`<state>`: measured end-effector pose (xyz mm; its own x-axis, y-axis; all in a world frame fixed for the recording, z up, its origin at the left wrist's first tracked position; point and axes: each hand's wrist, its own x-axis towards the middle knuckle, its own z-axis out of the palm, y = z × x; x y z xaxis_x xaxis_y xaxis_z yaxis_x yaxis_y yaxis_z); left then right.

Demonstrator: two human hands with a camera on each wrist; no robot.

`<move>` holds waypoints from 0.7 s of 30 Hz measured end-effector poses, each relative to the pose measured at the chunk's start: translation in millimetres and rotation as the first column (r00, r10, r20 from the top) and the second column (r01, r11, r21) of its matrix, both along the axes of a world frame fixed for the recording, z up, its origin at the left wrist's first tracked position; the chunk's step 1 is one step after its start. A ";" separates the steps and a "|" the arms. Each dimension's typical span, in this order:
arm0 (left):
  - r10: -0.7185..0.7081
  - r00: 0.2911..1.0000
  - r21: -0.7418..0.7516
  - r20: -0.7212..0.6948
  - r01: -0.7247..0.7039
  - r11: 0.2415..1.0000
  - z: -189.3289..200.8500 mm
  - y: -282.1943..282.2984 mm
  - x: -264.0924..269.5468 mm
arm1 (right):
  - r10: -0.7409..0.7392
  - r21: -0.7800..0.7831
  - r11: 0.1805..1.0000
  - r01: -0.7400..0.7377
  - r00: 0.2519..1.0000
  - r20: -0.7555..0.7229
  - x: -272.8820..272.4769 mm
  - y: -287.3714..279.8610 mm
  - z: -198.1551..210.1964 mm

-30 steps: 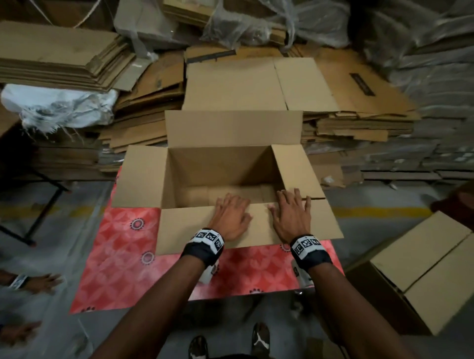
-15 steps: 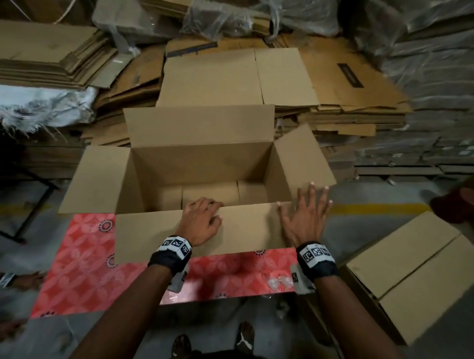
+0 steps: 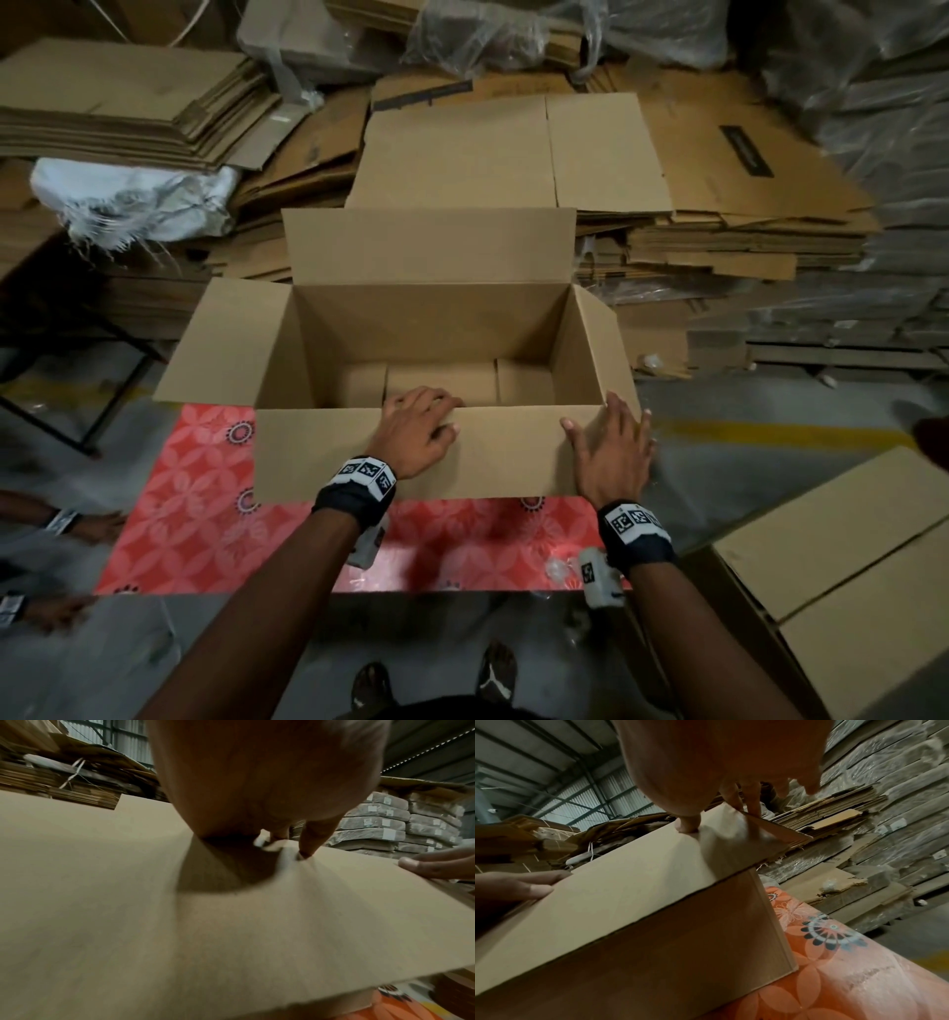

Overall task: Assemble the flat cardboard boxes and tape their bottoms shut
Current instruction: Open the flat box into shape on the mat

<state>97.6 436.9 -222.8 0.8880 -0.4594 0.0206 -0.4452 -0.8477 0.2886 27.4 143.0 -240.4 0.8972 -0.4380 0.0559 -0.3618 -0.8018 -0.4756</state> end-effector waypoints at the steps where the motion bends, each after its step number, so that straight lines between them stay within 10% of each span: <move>1: -0.006 1.000 0.005 -0.009 0.006 1.000 0.6 0.5 -0.5 | -0.005 0.010 1.000 0.005 1.000 -0.011 -1.0 1.2 -0.1; 10: -0.159 0.958 0.143 -0.239 0.196 0.970 21.2 19.7 -18.7 | -0.125 0.030 0.992 0.124 0.992 0.010 -22.4 35.2 29.7; 15: -0.234 0.965 0.264 -0.123 0.259 0.929 33.1 54.4 -38.9 | -0.143 0.054 0.988 0.144 0.989 -0.031 -24.5 41.3 52.0; 21: -0.152 0.985 0.071 0.083 0.146 0.987 79.5 87.7 -39.5 | -0.192 0.223 0.962 0.160 0.972 0.134 -34.1 38.4 92.6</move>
<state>58.0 524.6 -143.4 0.8056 -0.5892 0.0615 -0.5890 -0.7855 0.1898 -6.7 181.4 -147.8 0.7927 -0.6049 0.0764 -0.3983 -0.6086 -0.6863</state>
